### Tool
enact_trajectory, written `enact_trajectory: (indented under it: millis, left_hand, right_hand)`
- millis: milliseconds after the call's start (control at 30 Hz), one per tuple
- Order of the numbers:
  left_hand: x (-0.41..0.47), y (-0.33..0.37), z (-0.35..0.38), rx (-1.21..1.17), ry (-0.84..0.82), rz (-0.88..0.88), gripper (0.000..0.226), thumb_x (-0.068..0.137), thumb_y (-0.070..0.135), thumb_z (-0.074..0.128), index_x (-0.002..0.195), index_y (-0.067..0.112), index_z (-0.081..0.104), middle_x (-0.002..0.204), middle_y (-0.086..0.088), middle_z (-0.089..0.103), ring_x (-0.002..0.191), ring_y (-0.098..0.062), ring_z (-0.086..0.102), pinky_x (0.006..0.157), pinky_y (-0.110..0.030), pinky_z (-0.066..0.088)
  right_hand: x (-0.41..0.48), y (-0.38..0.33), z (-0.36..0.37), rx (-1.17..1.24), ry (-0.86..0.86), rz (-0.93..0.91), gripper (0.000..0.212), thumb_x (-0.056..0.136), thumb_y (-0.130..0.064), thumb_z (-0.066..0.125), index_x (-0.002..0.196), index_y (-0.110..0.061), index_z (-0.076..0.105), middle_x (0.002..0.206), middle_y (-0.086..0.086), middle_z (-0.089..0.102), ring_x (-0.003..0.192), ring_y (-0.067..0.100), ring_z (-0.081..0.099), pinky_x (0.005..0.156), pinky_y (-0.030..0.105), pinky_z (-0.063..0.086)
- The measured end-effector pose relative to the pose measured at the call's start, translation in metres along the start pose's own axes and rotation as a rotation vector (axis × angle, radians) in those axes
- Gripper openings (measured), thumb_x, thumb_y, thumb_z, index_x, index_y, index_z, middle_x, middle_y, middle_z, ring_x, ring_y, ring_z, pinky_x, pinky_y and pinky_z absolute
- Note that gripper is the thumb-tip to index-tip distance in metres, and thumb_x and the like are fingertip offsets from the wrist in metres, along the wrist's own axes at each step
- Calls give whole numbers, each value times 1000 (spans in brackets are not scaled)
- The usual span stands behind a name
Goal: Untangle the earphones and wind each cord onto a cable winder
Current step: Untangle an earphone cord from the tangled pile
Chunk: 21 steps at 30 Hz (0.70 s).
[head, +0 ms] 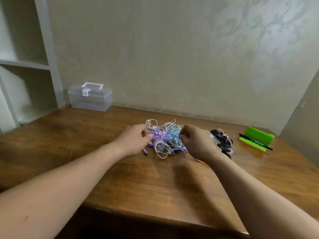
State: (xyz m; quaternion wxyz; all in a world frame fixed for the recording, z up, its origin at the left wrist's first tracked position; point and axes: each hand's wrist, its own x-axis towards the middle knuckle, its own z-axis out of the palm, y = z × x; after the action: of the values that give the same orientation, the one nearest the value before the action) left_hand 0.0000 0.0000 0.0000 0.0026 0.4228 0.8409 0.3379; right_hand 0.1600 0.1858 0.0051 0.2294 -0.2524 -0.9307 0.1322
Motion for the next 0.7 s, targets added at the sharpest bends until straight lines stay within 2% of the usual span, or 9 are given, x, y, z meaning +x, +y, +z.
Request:
enact_trajectory:
  millis: [67,167,233,300,367,433,567,633,700]
  left_hand:
    - [6,-1,19,11,-67,-8,32,92,57,63,90,25,59,73,7,67,70,-11,64,62,-30,45]
    - [14,5,42,149,-112,29,44,83,72,61,102,32,55,91,14,65,86,-15,63,72,-35,50]
    - [21,7,45,233,-71,66,36,85,61,64,106,33,56,102,16,66,96,-18,64,75,-36,49]
    - [29,2,50,192,-56,108,24,88,45,66,108,33,60,107,14,69,101,-18,65,80,-37,53]
    - [28,-5,53,56,-49,96,17,90,32,68,107,34,65,99,15,71,92,-12,67,78,-38,56]
    - [28,-11,48,-117,-6,93,15,92,20,68,97,33,68,87,14,71,79,-6,65,71,-37,56]
    - [33,-13,37,-476,40,109,22,102,12,58,93,31,63,86,8,71,76,-14,64,65,-36,50]
    - [31,-7,36,-718,-7,66,15,107,12,52,98,22,60,85,-5,67,67,-21,58,52,-30,44]
    - [26,1,35,-989,-93,25,8,105,11,51,99,13,56,82,-13,61,60,-19,54,47,-25,40]
  right_hand:
    - [9,6,16,90,80,12,7,99,-24,59,99,-25,66,94,-5,71,87,22,65,71,36,51]
    - [16,7,37,236,138,-10,4,98,-23,63,97,-23,66,84,-10,68,79,17,62,71,38,52]
    - [19,3,43,323,181,-50,4,98,-23,65,95,-24,66,75,-13,65,72,13,59,68,37,50]
    - [20,5,45,394,204,-62,6,99,-24,65,94,-26,66,71,-12,64,68,10,58,65,34,47]
    - [17,9,43,461,193,-60,9,101,-25,64,93,-25,66,72,-9,65,67,10,57,61,27,45]
    - [14,10,38,535,192,-58,14,103,-25,62,90,-21,67,73,-3,66,66,12,56,61,26,43]
    - [9,6,36,675,179,-25,29,108,-29,53,91,-9,65,78,11,63,76,28,58,64,38,45]
    - [8,0,35,726,158,1,30,109,-31,48,97,-12,68,83,9,66,80,24,61,68,38,47]
    - [5,-4,35,796,86,6,30,111,-28,44,106,-19,72,92,1,71,87,13,66,77,33,51]
